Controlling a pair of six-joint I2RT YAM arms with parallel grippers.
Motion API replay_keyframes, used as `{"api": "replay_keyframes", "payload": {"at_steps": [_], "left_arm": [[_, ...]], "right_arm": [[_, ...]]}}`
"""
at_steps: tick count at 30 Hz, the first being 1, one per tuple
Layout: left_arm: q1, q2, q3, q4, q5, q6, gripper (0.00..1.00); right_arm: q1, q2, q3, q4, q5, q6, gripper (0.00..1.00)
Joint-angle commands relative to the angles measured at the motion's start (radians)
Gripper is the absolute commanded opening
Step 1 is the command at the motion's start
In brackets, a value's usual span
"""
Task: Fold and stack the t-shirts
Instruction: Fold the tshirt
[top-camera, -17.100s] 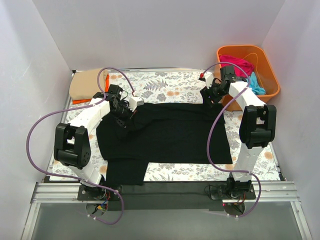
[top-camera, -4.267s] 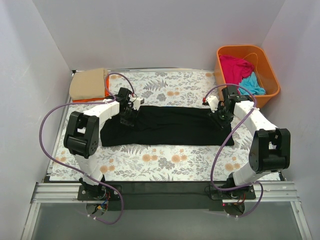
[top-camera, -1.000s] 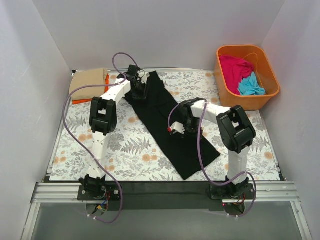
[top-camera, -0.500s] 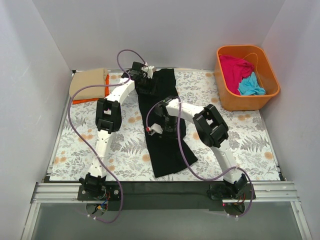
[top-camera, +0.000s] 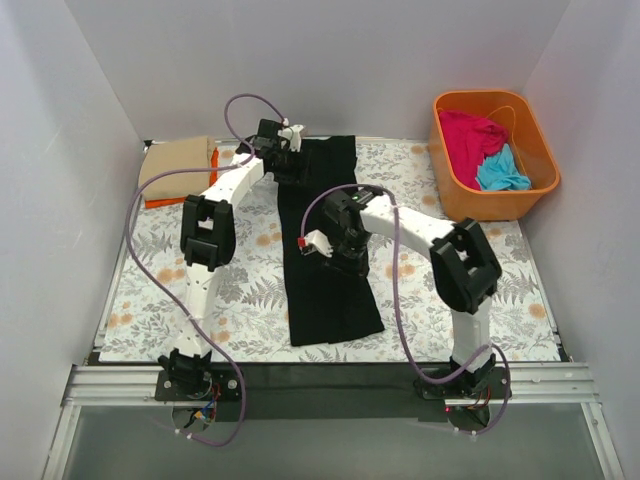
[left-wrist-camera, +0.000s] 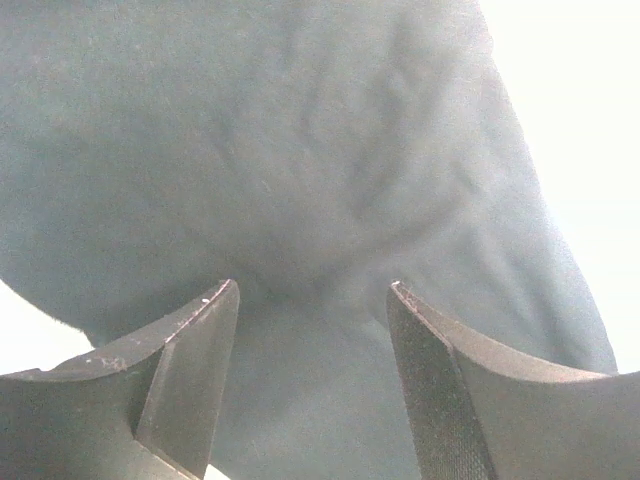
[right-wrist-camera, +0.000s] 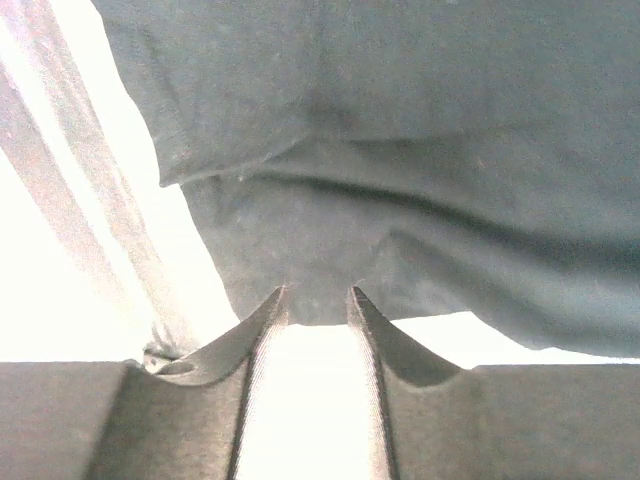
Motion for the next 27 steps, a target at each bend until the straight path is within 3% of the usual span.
{"api": "replay_keyframes", "payload": {"at_steps": [1,4,9,11,22,27], "left_arm": [[0.002,-0.203,-0.046,-0.008,0.014,-0.026,0.56],[-0.006,-0.231,-0.11,-0.031,0.023,-0.028,0.52],[-0.014,-0.186,-0.146,-0.092,0.023,-0.04,0.31],[-0.015,-0.172,-0.164,-0.092,0.026,-0.046,0.28],[-0.02,-0.021,-0.148,-0.039,-0.038,-0.035,0.26],[-0.012,0.1,0.004,-0.049,-0.051,-0.046,0.26]], "right_arm": [[-0.024,-0.097,-0.09,0.072,-0.015,0.014,0.32],[-0.024,-0.08,-0.144,0.11,-0.04,0.03,0.29],[-0.024,-0.025,-0.169,0.165,-0.054,0.054,0.25],[-0.024,-0.01,-0.169,0.179,-0.061,0.059,0.25],[-0.027,0.118,-0.119,0.24,-0.112,0.102,0.25],[-0.061,0.162,-0.079,0.245,-0.085,0.099,0.25]]}}
